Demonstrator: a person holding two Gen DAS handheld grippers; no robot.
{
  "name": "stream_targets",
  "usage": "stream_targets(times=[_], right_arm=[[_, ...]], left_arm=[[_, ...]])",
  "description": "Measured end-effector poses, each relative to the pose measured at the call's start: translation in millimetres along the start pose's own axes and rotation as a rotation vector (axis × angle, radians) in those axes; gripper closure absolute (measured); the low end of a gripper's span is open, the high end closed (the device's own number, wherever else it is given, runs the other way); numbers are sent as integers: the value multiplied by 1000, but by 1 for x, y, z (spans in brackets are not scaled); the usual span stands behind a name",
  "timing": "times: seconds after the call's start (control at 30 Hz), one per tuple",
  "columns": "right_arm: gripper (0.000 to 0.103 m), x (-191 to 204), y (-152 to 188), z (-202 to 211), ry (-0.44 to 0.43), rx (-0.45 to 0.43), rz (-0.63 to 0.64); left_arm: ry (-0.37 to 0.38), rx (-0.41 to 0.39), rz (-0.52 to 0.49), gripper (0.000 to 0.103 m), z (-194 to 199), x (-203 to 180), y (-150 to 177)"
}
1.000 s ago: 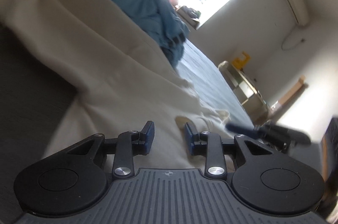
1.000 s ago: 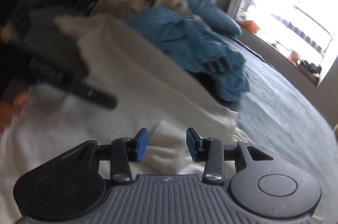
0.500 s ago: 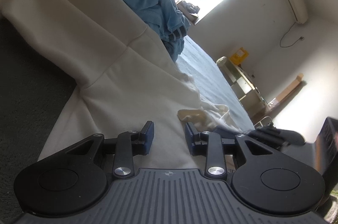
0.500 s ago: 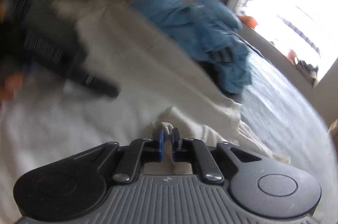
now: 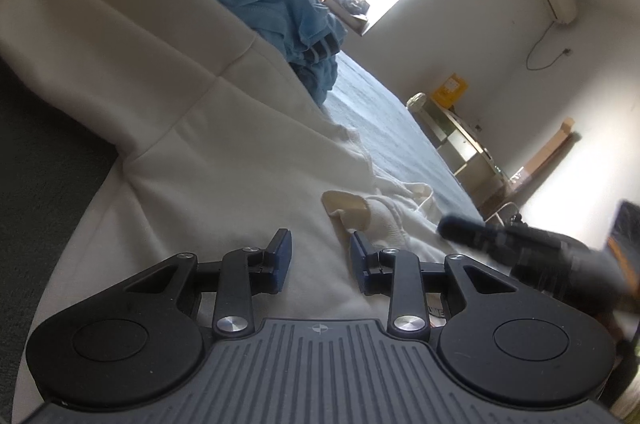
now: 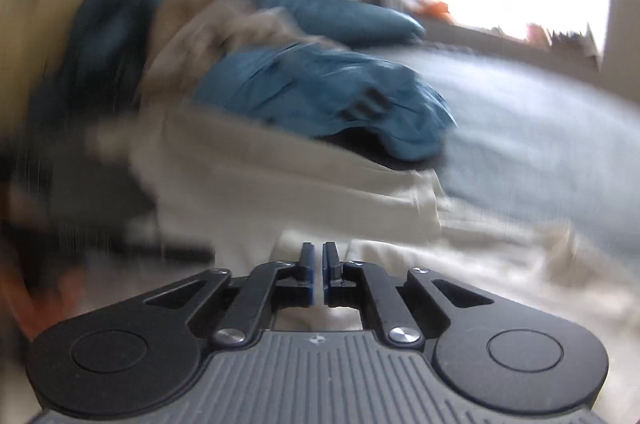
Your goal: Fold clothes
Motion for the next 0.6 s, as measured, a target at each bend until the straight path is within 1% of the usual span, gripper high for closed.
stream_targets(times=[0.03, 0.1, 0.13, 0.2, 0.3, 0.37, 0.43, 0.47, 0.5, 0.53, 0.57, 0.6], right_arm=[[94, 11, 4, -3, 6, 8, 88], [94, 33, 12, -8, 18, 26, 260], [93, 37, 15, -11, 24, 39, 310], [84, 45, 20, -17, 35, 65, 410], [76, 55, 27, -26, 50, 103, 559], [66, 59, 29, -29, 27, 121, 599], [63, 59, 31, -38, 33, 144, 631], [63, 58, 31, -42, 31, 149, 626], [64, 55, 28, -46, 25, 153, 584], [65, 50, 24, -48, 10, 163, 514], [69, 43, 20, -48, -6, 160, 424], [83, 35, 16, -48, -21, 158, 335]], left_arm=[[2, 0, 7, 71, 1, 1, 0], [2, -1, 14, 71, 2, 2, -1], [2, -1, 15, 71, 2, 2, -1], [3, 0, 18, 71, 2, 3, -1], [2, 1, 19, 71, 2, 2, -1], [1, 1, 16, 71, 2, 3, -1], [1, 2, 14, 71, 2, 4, 0], [1, 2, 12, 71, 3, 4, 0], [1, 2, 10, 71, 3, 3, -1], [2, 2, 9, 71, 2, 2, -1], [3, 3, 9, 71, 2, 2, 0], [3, 3, 9, 71, 2, 1, 0]])
Point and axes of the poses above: each gripper's, at about its wrist camera, not at the fingertips, and z roughly against the way its jaws point, x to its left, y to its underside, the point moved 8 cm from there along -z, roughly the way its jaws point, and after that the axes turned 1 degree about x, right-handed, at the moved point
